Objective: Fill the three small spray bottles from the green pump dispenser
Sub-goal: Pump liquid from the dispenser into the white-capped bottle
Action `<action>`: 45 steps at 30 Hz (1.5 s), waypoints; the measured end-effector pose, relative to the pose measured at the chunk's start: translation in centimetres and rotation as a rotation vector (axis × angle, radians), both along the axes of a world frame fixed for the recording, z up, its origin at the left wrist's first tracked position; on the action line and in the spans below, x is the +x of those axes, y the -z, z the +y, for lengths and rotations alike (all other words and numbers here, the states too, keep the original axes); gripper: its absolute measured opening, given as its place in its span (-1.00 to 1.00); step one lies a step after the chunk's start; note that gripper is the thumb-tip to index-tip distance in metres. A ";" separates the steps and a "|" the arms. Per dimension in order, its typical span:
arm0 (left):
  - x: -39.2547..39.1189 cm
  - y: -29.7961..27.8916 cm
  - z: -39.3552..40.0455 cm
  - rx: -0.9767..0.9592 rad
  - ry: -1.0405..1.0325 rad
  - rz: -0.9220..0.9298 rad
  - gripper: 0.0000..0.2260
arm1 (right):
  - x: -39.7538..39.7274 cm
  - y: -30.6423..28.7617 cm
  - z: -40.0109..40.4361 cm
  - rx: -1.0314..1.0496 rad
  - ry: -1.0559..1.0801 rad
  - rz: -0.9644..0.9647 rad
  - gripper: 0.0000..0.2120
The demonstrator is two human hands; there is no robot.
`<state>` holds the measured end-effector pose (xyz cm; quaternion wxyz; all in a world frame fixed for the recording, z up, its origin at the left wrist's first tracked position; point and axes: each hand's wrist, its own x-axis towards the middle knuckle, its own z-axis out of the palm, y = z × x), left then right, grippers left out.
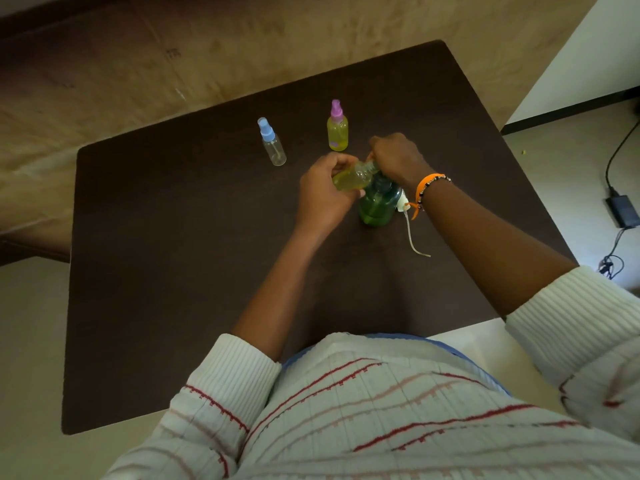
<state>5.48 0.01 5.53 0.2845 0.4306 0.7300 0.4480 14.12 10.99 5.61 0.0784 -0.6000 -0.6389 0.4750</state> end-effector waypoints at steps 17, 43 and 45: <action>-0.1 -0.1 0.3 0.026 0.015 0.028 -0.65 | -0.3 -0.3 0.4 -0.058 0.035 -0.044 -0.61; 0.0 0.2 0.2 0.002 0.004 0.050 -0.66 | -0.2 -0.8 -0.1 0.112 -0.081 -0.193 -0.65; 0.0 0.4 0.2 -0.014 0.004 0.045 -0.66 | -0.2 -1.0 -0.1 0.133 -0.079 -0.204 -0.64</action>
